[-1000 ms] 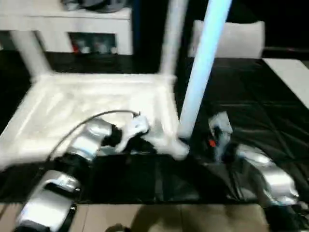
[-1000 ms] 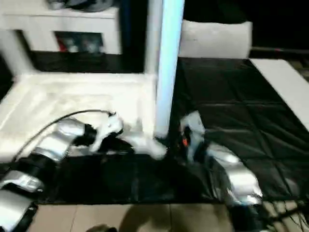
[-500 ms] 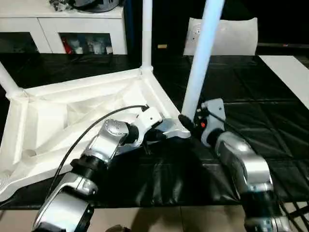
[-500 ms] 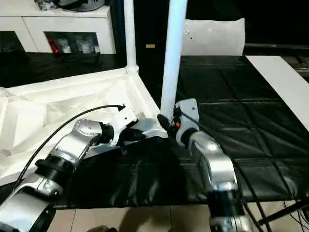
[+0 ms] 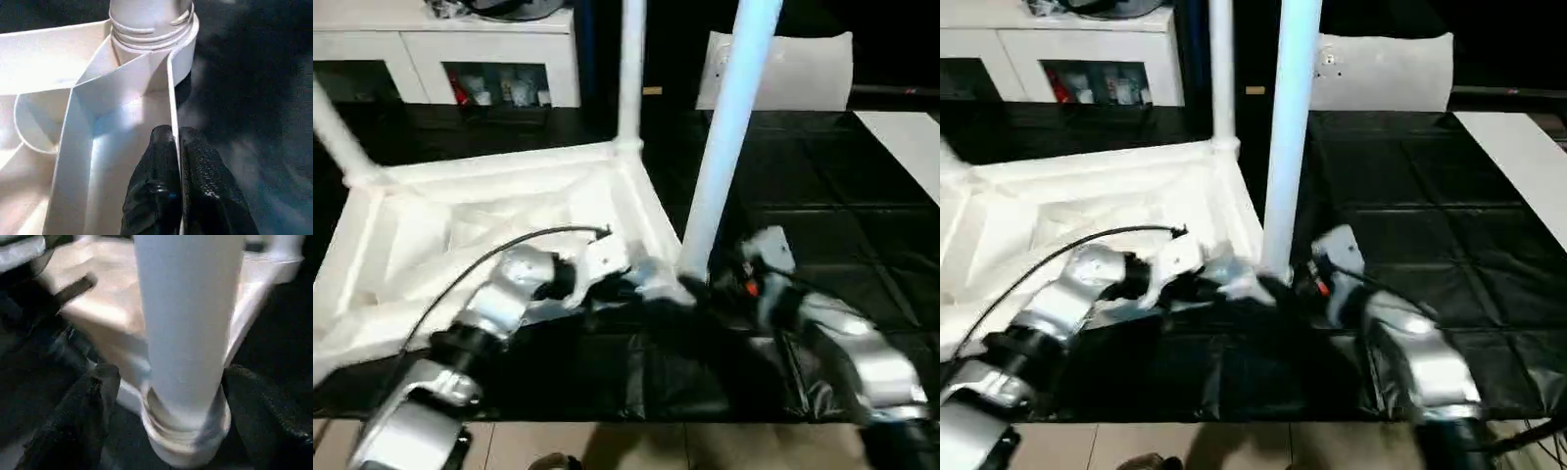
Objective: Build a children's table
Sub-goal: Rotate leg to tighten
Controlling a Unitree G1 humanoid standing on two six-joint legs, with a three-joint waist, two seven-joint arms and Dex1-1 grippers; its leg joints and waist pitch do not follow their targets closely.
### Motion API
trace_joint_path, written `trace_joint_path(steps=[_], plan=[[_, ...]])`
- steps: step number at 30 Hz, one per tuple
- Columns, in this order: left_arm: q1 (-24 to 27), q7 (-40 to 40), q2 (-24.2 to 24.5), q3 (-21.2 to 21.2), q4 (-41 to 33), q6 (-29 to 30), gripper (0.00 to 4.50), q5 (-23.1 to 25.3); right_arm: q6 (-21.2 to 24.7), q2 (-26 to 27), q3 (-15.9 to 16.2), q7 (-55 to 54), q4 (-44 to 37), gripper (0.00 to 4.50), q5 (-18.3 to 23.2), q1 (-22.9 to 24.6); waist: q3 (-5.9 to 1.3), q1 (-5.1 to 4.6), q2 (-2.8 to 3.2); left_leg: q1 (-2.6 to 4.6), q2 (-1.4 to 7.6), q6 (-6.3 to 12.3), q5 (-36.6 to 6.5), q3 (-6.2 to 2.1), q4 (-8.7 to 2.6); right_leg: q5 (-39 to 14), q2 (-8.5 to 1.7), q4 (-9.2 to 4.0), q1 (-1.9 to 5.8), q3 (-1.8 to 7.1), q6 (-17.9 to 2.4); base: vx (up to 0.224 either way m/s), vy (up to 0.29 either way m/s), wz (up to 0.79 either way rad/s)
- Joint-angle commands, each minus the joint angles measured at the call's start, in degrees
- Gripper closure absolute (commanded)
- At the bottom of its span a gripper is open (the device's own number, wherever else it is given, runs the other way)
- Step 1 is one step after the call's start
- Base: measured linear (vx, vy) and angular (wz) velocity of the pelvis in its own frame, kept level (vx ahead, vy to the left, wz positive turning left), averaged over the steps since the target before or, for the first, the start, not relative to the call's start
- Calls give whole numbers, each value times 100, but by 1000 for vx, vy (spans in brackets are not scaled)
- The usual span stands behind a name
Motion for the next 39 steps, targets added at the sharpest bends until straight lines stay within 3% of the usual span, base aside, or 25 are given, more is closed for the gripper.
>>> trace_joint_path(steps=[1,2,4,9,15,16,18,19,30,35,39], plan=[[-65,-492,46,-166,-27,-380,450,-100,-222,-154,139,505,-51,62,115,-35,-335,17,-31,155,359,307,-1066,-177,-333,-425,-500,-421,208,248,-1273,0,0,0],[-90,-717,109,-212,9,-502,450,-128,-363,-296,208,812,18,62,116,-50,-337,31,-68,155,364,308,-1085,-172,-328,-480,-510,-422,216,247,-1274,0,0,0],[-109,-907,155,-255,28,-598,450,-149,-469,-393,258,1031,86,62,112,-70,-337,59,-50,155,371,317,-1048,-172,-322,-469,-512,-416,212,248,-1277,0,0,0],[-211,-1578,328,-434,145,-906,450,-196,-547,-683,456,1877,335,62,310,-222,-341,174,-70,162,381,364,-1004,-148,-306,-410,-510,-382,190,236,-1353,0,0,0],[-288,-2043,431,-573,251,-1173,450,-171,-423,-845,652,2571,467,118,484,-359,-354,248,-77,163,395,363,-974,-151,-300,-435,-525,-361,186,229,-1352,0,0,0],[-298,-2128,432,-593,271,-1238,450,-193,-402,-852,698,2687,512,133,501,-413,-356,259,-105,167,393,363,-962,-146,-296,-424,-521,-354,180,226,-1364,0,0,0],[-302,-2173,431,-598,280,-1246,450,-204,-379,-854,720,2750,537,133,521,-443,-355,273,-91,170,396,338,-986,-146,-297,-483,-532,-356,174,226,-1375,0,0,0],[-318,-2266,450,-641,300,-1299,450,-188,-258,-880,778,2910,537,142,609,-492,-354,278,-114,167,393,335,-1000,-146,-295,-496,-530,-353,179,224,-1381,0,0,0],[-382,-2344,451,-651,463,-1454,450,-162,-103,-928,889,3194,539,236,703,-506,-344,296,-122,171,398,223,-1111,-155,-309,-738,-548,-370,168,225,-1328,0,0,0],[-375,-2318,399,-608,530,-1436,450,-225,184,-771,816,2986,371,245,902,-434,-343,298,-117,166,396,223,-1078,-158,-313,-723,-544,-367,170,222,-1322,0,0,0],[-342,-2135,255,-493,505,-1171,450,-321,331,-507,725,2465,199,245,910,-332,-325,285,-91,173,394,123,-1249,-164,-332,-1021,-547,-396,155,232,-1274,0,0,0]])
